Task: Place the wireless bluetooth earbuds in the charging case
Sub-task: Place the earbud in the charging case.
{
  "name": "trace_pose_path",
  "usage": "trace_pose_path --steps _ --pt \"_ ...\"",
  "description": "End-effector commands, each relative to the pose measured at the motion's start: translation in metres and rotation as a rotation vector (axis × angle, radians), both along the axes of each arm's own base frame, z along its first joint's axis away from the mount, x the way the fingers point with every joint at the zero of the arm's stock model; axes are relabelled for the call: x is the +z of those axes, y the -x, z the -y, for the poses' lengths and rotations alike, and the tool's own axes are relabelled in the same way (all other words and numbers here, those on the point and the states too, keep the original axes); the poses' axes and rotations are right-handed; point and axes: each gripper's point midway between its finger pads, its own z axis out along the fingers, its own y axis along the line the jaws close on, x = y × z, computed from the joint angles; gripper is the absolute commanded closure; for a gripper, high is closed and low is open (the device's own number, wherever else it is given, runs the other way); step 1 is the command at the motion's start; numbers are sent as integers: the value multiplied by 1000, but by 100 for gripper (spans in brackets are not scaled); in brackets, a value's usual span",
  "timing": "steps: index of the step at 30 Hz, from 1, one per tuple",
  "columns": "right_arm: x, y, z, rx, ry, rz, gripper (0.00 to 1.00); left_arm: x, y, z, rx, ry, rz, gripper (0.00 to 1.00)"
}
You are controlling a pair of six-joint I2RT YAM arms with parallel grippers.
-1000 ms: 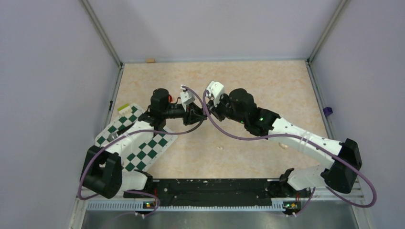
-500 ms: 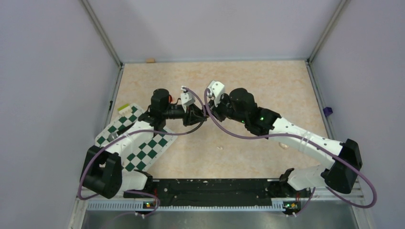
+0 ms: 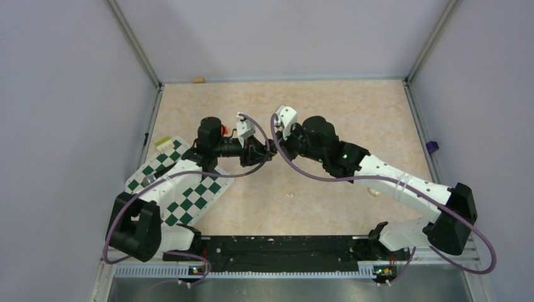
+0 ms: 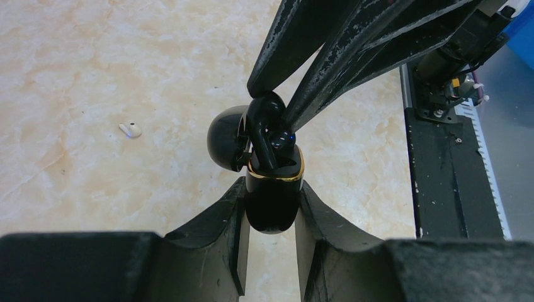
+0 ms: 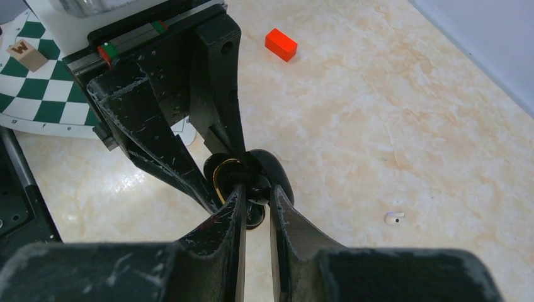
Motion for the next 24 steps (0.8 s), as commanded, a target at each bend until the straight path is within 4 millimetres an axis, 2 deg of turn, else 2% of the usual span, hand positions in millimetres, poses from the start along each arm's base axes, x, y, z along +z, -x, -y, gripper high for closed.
trace_pose_path --steps 1,9,17,24 --pt "17 15 -19 110 -64 10 96 32 8 4 -62 84 88 100" --pt "18 14 -20 137 -11 131 96 30 16 4 -109 85 81 100" --pt "11 2 -14 85 41 205 98 33 28 4 -161 97 80 100" --pt "19 13 -13 106 11 163 99 34 23 1 -125 94 94 100"
